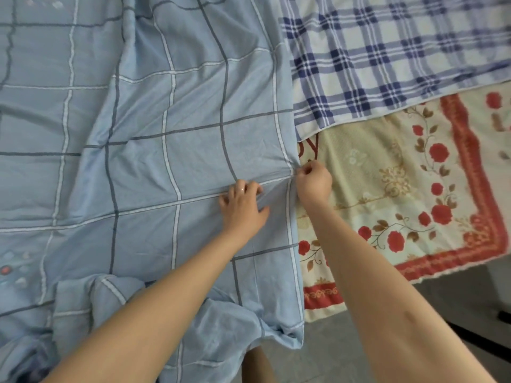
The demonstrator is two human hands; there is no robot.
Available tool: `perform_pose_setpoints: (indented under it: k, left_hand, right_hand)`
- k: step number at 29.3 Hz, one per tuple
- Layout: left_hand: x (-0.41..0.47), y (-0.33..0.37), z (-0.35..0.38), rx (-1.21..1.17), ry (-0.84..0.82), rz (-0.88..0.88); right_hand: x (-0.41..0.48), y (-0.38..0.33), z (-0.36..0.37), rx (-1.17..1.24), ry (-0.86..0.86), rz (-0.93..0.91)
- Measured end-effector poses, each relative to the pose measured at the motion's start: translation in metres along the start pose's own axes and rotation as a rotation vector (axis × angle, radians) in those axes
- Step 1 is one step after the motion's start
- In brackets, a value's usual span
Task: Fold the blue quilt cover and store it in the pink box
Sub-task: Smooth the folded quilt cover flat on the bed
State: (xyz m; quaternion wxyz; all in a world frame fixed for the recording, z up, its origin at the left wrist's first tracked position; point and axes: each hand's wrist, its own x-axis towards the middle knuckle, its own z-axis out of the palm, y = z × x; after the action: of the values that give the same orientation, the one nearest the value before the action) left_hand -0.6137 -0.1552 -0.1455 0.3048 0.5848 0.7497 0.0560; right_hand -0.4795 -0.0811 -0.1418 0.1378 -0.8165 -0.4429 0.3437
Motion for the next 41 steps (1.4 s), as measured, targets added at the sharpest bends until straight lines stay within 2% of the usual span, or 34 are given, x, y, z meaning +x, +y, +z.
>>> perform_pose_setpoints:
  k: [2,3,5,7,9,11,14,15,17,18,19,24,26,28,31,34,37,39,41]
  left_hand:
    - [-0.009,-0.002,-0.009,-0.039,0.02,-0.084]
    - [-0.012,-0.008,-0.018,-0.062,0.044,-0.18]
    - [-0.01,-0.026,-0.036,-0.191,0.092,-0.476]
    - [-0.004,-0.041,-0.048,-0.27,0.013,-0.682]
    - [0.004,-0.048,-0.053,-0.309,-0.144,-0.742]
    - [0.018,-0.039,-0.056,-0.339,-0.215,-0.714]
    - [0.062,-0.02,-0.072,-0.391,-0.168,-0.729]
    - [0.079,-0.014,-0.079,-0.425,-0.14,-0.763]
    - [0.111,0.0,-0.088,-0.459,-0.115,-0.85]
    - [0.125,0.007,-0.09,-0.45,-0.111,-0.885]
    - [0.131,0.007,-0.091,-0.426,-0.117,-0.92]
    - [0.152,0.028,-0.093,-0.399,-0.169,-1.036]
    - [0.153,0.032,-0.093,-0.396,-0.206,-1.06]
    - [0.157,0.031,-0.092,-0.397,-0.251,-1.079]
    - [0.164,0.026,-0.094,-0.423,-0.294,-1.111]
    - [0.18,0.017,-0.098,-0.432,-0.327,-1.162]
    - [0.187,0.015,-0.1,-0.441,-0.336,-1.187]
    - [0.185,0.016,-0.101,-0.454,-0.347,-1.202]
    - [0.185,0.012,-0.101,-0.459,-0.367,-1.203]
  right_hand:
    - [-0.01,-0.015,-0.002,-0.145,0.028,-0.031]
    - [-0.016,-0.023,-0.002,-0.262,0.047,-0.142]
    - [-0.027,-0.048,0.001,-0.529,-0.044,-0.511]
    - [-0.032,-0.064,0.01,-0.797,-0.226,-0.891]
    - [-0.026,-0.082,0.027,-1.021,-0.348,-1.267]
    - [-0.004,-0.104,0.041,-1.227,-0.386,-1.451]
    - [0.06,-0.146,0.038,-1.359,-0.364,-1.402]
    - [0.088,-0.153,0.031,-1.352,-0.405,-1.293]
    - [0.145,-0.151,0.007,-1.284,-0.375,-0.911]
    - [0.165,-0.146,-0.008,-1.243,-0.38,-0.786]
    - [0.175,-0.137,-0.02,-1.228,-0.376,-0.77]
    - [0.222,-0.157,-0.048,-1.354,-0.327,-1.03]
    - [0.22,-0.173,-0.042,-1.157,-0.2,-1.199]
    - [0.22,-0.195,-0.021,-0.931,-0.152,-1.37]
    - [0.209,-0.235,0.032,-0.888,-0.272,-1.646]
    - [0.174,-0.268,0.091,-1.113,-0.479,-1.803]
    - [0.152,-0.269,0.12,-1.236,-0.62,-1.775]
    - [0.166,-0.276,0.123,-1.308,-0.597,-1.667]
    - [0.205,-0.3,0.117,-1.372,-0.499,-1.483]
